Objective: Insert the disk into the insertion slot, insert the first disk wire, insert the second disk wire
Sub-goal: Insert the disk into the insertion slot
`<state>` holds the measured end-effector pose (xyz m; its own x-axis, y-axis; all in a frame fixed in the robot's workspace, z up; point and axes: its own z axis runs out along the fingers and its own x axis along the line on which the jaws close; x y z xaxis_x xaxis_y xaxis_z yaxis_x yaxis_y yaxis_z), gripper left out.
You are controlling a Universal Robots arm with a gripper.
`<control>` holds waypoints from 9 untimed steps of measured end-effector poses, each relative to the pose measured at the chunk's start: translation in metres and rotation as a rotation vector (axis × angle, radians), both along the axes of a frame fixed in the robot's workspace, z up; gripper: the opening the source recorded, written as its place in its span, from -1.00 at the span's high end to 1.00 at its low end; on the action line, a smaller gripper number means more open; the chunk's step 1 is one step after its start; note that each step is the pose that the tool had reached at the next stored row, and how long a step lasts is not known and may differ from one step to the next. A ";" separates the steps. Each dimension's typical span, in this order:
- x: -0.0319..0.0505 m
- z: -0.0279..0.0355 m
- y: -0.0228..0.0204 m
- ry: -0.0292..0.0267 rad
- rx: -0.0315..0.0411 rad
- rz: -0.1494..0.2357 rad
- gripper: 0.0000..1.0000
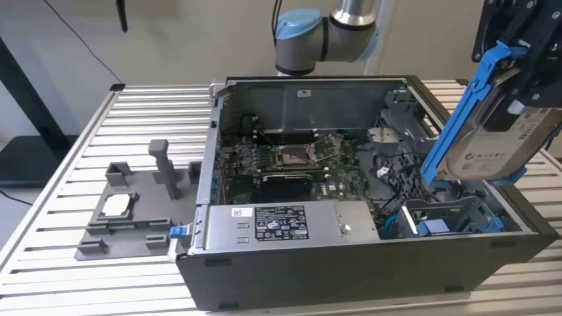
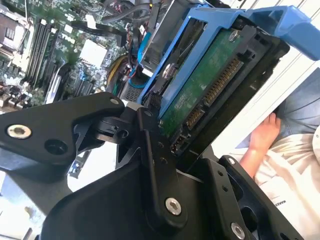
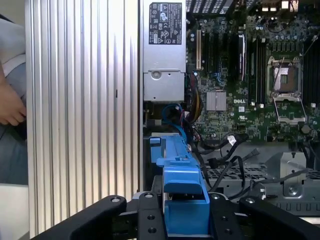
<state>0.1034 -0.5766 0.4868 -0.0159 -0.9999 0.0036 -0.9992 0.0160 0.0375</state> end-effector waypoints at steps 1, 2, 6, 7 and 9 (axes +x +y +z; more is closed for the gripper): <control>0.0000 -0.0014 -0.0001 0.0000 0.0001 0.000 0.35; 0.0001 -0.0030 -0.0002 0.0000 0.0001 0.001 0.35; 0.0006 -0.0100 -0.0002 0.0000 0.0002 0.004 0.35; 0.0007 -0.0108 -0.0002 -0.0010 0.0004 0.005 0.35; 0.0008 -0.0128 -0.0002 -0.0020 0.0003 0.008 0.35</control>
<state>0.1043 -0.5769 0.4740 -0.0077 -1.0000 0.0033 -0.9993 0.0078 0.0355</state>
